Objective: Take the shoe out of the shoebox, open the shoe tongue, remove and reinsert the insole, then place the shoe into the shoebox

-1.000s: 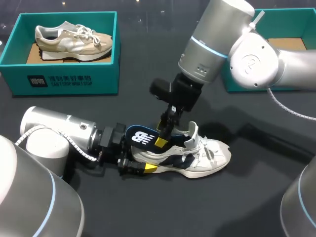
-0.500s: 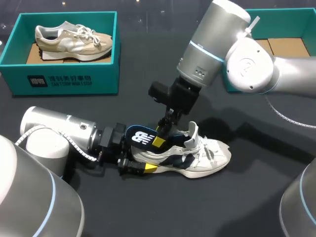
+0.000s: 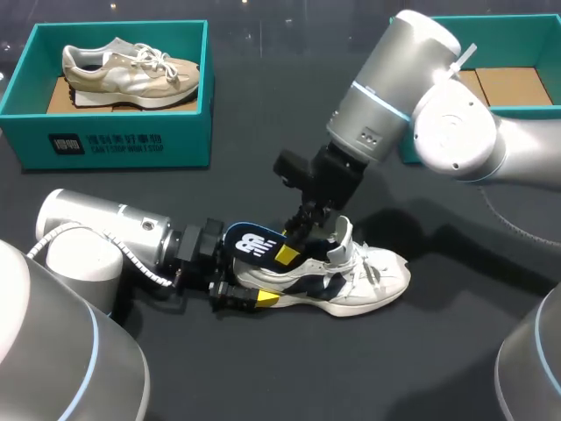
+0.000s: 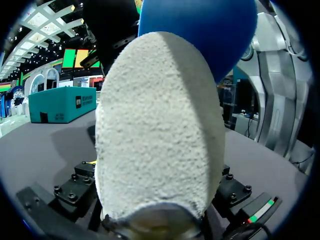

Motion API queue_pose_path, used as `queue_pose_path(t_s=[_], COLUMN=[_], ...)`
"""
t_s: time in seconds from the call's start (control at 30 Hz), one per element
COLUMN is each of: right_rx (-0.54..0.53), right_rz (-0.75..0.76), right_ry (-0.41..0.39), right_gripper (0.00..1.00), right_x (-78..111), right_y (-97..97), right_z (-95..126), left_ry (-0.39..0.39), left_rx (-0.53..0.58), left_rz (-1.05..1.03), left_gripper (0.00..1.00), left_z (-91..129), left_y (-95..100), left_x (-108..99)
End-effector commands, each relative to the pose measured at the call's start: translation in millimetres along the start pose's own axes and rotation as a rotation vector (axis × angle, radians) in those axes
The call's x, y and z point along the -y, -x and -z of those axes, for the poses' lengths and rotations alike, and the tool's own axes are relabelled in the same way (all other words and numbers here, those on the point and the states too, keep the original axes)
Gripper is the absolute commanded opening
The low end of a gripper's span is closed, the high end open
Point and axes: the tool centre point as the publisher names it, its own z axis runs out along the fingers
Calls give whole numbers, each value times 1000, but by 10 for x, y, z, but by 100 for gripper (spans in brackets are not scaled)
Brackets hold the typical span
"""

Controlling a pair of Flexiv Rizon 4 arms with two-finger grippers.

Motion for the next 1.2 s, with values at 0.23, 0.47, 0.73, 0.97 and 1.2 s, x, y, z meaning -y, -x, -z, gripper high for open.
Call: queue_pose_path(t_s=[0.23, 0.47, 0.73, 0.97, 1.2], right_rx=[-17, -17, 14, 14, -28], right_rz=[19, 65, 165, 165, 208], right_ry=[4, 17, -23, -23, 125], right_gripper=[0, 0, 0, 0, 0], right_x=[-61, -159, -386, -386, -573], right_y=[56, 23, -118, -118, -126], right_z=[-75, -64, 24, 24, 32], left_ry=[0, 0, 0, 0, 0], left_rx=[1, 1, 1, 1, 1], left_rz=[0, 0, 0, 0, 0], left_gripper=[0, 0, 0, 0, 0], left_z=[-3, -3, -3, -3, -3], left_y=[-5, -5, -5, -5, -5], left_x=[1, 1, 1, 1, 1])
